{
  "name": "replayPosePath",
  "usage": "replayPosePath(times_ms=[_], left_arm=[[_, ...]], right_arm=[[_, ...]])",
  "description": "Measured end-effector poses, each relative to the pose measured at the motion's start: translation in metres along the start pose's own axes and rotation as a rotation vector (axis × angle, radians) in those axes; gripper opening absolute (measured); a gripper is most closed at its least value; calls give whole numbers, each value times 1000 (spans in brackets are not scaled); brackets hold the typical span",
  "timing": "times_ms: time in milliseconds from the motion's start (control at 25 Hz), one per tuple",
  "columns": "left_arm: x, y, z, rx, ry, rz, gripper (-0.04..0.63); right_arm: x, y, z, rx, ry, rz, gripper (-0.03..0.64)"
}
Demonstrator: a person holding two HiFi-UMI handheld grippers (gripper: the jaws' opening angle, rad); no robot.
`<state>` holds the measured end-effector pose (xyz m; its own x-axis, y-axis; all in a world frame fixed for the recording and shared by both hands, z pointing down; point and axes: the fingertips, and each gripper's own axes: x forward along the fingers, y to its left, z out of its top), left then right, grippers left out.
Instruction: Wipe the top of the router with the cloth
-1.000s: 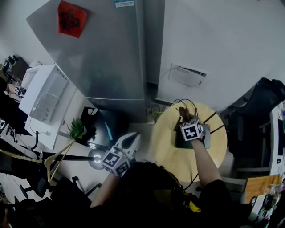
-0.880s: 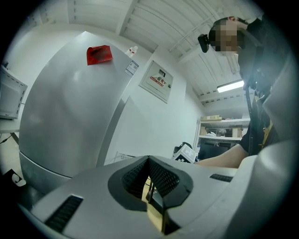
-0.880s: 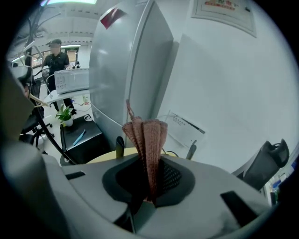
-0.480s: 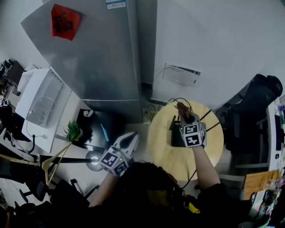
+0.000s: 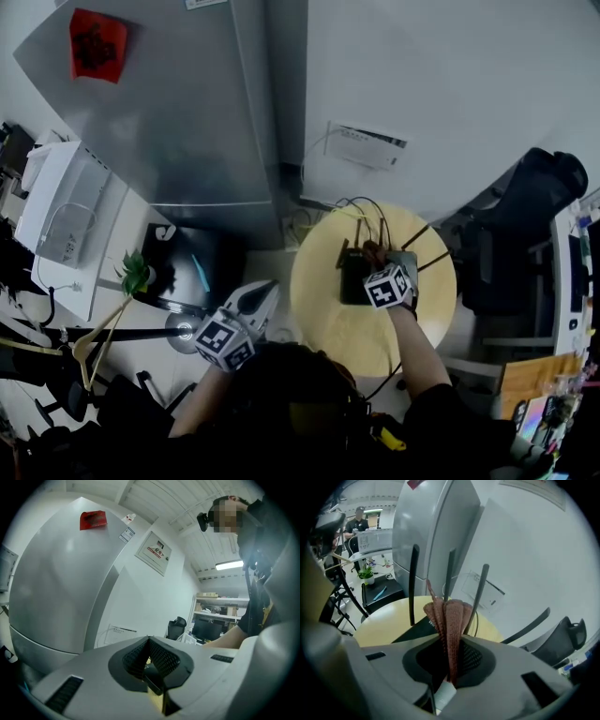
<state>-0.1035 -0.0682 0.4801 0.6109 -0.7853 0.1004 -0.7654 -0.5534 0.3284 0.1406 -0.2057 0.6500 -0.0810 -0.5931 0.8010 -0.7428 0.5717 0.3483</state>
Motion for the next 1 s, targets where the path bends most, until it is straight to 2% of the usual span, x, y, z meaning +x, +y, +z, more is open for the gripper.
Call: replayPosePath(times_ms=[200, 400, 560, 720, 840, 1000], left_arm=[[2, 6, 10, -9, -42, 12, -3], [-1, 19, 12, 1, -32, 57, -3], [-4, 23, 5, -26, -21, 79, -3], [-7, 23, -1, -59, -9, 80, -3], [-8, 21, -8, -52, 11, 62, -3], [-8, 23, 0, -53, -10, 60, -3]], right_arm=[[24, -5, -8, -11, 97, 11, 64], [44, -17, -4, -34, 155, -15, 64], [55, -18, -14, -20, 209, -2, 64], [62, -18, -11, -2, 215, -9, 64], [63, -21, -9, 32, 203, -27, 64], [56, -21, -3, 59, 163, -49, 64]])
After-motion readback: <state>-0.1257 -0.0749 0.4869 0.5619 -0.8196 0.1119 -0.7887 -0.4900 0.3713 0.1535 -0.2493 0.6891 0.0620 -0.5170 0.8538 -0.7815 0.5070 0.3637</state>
